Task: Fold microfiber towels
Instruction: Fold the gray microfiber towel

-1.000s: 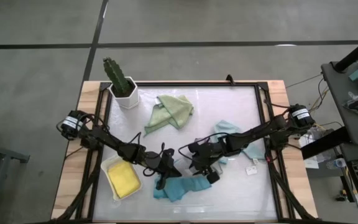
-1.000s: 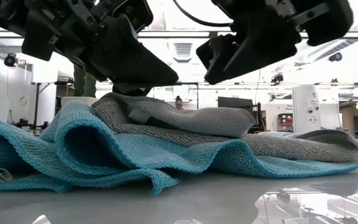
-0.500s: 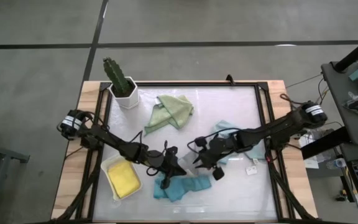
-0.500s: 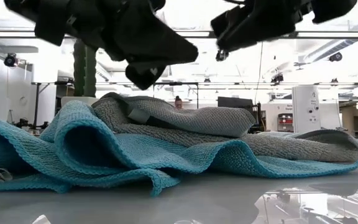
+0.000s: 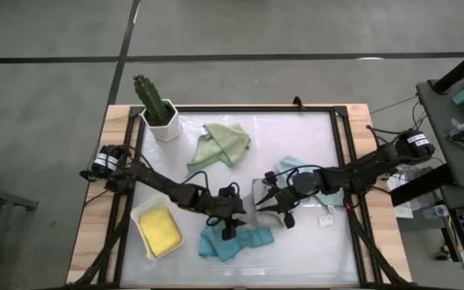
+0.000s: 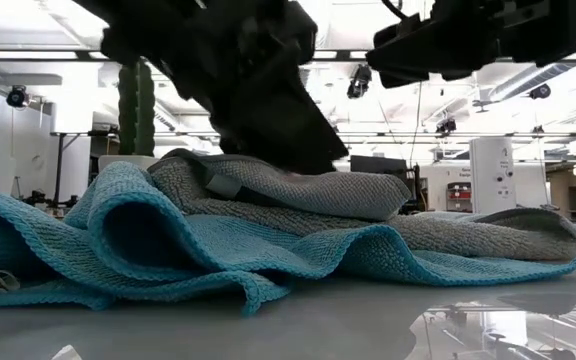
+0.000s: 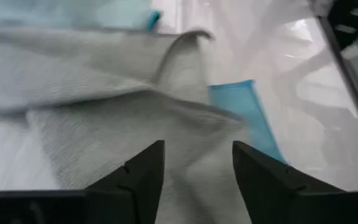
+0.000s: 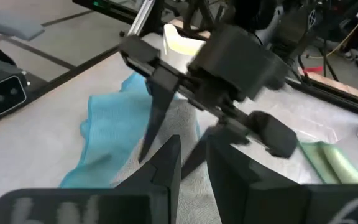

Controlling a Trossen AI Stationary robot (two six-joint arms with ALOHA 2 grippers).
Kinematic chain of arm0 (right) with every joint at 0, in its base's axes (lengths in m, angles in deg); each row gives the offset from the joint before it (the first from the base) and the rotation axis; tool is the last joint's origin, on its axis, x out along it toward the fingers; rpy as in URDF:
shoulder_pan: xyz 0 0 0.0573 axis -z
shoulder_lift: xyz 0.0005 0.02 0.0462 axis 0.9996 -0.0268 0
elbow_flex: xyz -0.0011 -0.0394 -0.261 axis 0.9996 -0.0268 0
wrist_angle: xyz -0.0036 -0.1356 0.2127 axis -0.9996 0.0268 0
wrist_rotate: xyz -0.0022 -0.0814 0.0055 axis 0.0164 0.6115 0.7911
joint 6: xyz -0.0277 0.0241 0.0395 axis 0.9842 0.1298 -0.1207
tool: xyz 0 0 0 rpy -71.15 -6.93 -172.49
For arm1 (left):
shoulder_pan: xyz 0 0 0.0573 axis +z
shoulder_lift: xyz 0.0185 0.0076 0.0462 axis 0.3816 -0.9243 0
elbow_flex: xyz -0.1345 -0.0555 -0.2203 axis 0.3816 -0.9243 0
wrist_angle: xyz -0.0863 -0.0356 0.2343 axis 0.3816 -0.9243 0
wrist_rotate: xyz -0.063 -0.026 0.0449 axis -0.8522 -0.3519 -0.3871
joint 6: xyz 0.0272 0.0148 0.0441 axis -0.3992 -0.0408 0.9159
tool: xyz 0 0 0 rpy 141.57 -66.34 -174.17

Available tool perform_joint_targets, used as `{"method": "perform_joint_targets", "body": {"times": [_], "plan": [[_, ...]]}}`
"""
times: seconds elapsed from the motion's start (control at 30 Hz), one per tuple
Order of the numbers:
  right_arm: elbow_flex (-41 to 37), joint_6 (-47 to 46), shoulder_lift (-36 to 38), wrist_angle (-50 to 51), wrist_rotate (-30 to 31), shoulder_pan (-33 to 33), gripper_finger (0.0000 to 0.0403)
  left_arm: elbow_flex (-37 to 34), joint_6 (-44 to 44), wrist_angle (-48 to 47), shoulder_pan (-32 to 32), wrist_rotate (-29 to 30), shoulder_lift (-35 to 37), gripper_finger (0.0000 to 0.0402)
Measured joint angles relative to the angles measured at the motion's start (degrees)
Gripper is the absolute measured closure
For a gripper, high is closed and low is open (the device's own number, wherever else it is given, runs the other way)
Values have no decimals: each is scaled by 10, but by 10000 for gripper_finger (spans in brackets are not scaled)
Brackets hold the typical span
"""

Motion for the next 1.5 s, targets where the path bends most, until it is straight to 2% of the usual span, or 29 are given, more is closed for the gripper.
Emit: {"method": "perform_joint_targets", "body": {"times": [0.1, 0.27, 0.47, 0.73, 0.97, 1.03, 1.2, 1.37, 1.5], "plan": [[-6, -6, -3, -3, 0, 0, 335, -4, -37, 0, 8, -6, -10, 222], [-7, -7, -8, -2, 0, 0, 335, -5, -44, 6, 7, -76, -17, 231], [-7, -9, -8, -4, 3, 5, 335, -6, -44, 30, 7, -136, -28, 261], [-7, -14, -8, -5, 3, 6, 335, -7, -44, 35, 7, -148, -28, 322], [-7, -14, -8, -5, 3, 6, 335, -9, -41, 33, 7, -149, -28, 391], [-7, -13, -8, -5, 3, 7, 335, -10, -40, 35, 7, -152, -28, 397], [-7, -14, -8, -4, 4, 10, 335, -7, -59, 36, 7, -167, -26, 368], [-7, -15, -8, -5, 4, 10, 335, 9, -44, 35, -1, -184, -24, 301], [-7, -21, -8, -5, 4, 10, 335, 26, -19, 2, -23, -129, -27, 248]]}}
